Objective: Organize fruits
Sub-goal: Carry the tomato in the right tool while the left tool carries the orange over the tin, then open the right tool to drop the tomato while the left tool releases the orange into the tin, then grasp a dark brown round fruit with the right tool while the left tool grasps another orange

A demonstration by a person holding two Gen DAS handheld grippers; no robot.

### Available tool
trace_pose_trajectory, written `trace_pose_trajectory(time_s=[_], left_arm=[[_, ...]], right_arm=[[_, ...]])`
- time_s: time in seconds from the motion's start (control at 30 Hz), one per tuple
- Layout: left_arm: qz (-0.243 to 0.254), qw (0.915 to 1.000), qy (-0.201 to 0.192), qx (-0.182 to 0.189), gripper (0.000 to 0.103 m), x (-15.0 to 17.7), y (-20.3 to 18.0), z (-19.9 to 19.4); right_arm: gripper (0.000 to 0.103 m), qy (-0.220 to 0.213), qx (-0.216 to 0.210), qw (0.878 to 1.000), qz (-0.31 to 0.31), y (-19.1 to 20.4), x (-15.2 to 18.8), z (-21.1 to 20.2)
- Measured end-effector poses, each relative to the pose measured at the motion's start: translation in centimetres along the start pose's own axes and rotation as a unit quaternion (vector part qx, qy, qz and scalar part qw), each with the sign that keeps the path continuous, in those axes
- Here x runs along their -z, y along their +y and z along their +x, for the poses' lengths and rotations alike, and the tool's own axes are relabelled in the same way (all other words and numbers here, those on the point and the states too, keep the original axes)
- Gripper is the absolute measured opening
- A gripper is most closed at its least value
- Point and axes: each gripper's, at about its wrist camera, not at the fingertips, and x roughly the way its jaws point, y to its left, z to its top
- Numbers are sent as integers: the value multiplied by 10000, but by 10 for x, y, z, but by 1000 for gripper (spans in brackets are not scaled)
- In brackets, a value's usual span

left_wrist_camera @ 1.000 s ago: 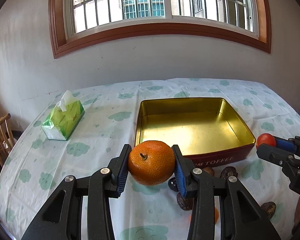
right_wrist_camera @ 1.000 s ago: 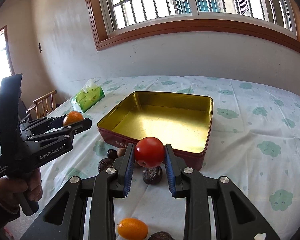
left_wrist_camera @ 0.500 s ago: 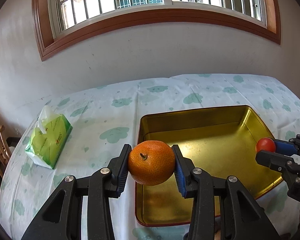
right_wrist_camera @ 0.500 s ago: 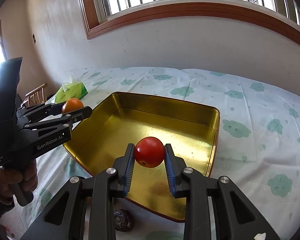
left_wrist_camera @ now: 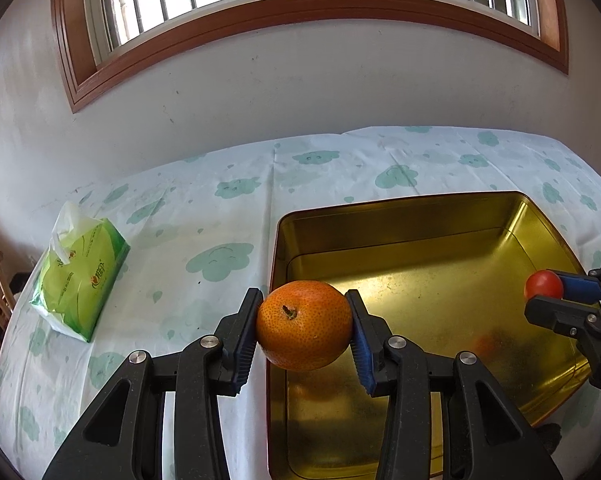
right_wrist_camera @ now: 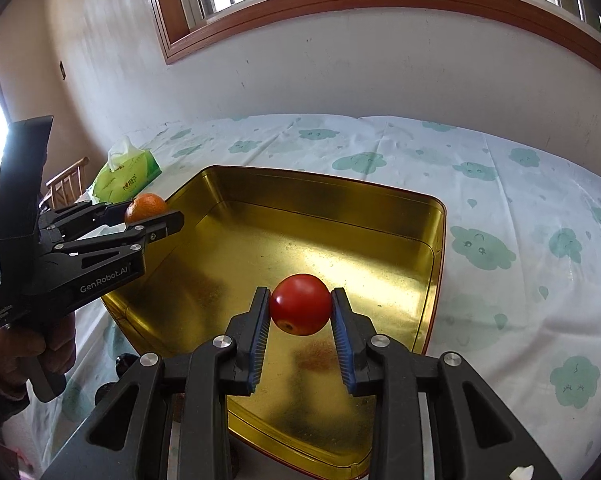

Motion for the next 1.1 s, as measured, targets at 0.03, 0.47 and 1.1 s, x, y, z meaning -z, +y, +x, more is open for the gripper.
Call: trace_pose_trajectory(time_s=[0.03, 0.47, 1.1], left_arm=[[13, 10000, 2, -15, 44, 0, -1, 0], [-22, 9997, -192, -149, 67, 3, 4, -5], [-626, 9946, -489, 664, 72, 90, 5, -134]], right_arm=[[29, -6, -5, 10000, 14, -1, 0, 0], [32, -377, -214, 9990, 144, -5, 8, -41], [46, -193, -552, 9981, -191, 14, 148, -154]])
